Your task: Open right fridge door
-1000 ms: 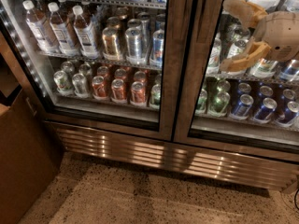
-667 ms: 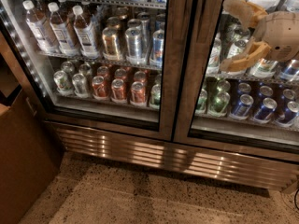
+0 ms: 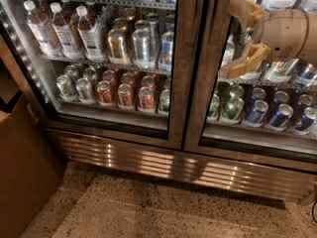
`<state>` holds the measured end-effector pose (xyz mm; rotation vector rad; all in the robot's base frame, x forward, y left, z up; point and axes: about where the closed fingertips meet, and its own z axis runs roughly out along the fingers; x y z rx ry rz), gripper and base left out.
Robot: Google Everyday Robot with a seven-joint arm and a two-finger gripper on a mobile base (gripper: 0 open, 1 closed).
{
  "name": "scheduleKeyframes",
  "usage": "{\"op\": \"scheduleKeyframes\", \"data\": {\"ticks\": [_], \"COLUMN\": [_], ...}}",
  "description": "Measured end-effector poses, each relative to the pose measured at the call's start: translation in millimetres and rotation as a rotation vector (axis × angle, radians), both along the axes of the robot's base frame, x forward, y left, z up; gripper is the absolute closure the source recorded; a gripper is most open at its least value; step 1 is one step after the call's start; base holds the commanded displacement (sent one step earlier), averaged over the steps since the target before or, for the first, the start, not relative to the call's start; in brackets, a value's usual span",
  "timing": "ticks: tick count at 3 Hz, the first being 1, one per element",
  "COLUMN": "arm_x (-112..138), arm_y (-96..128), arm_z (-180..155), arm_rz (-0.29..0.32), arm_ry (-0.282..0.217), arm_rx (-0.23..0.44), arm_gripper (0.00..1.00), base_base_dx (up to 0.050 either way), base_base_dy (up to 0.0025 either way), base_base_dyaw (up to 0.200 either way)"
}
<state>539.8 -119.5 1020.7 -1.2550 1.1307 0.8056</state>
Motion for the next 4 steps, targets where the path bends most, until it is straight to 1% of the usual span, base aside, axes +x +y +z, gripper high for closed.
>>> {"op": "scheduleKeyframes", "data": {"ticks": [1, 2, 3, 4], "arm_x": [2.3, 2.3, 2.3, 2.3], "arm_y": [1.1, 1.1, 1.1, 1.1], "arm_z": [-4.3, -4.3, -4.3, -4.3], "arm_rz": [0.000, 0.000, 0.000, 0.000], "arm_ry": [0.014, 0.014, 0.014, 0.014], "arm_rx": [-0.001, -0.001, -0.001, -0.001], "arm_gripper": [0.00, 0.00, 0.00, 0.19], "base_base_dx": [0.000, 0.000, 0.000, 0.000], "base_base_dy": [0.00000, 0.00000, 0.00000, 0.00000], "base_base_dyaw": [0.000, 0.198, 0.000, 0.000]}}
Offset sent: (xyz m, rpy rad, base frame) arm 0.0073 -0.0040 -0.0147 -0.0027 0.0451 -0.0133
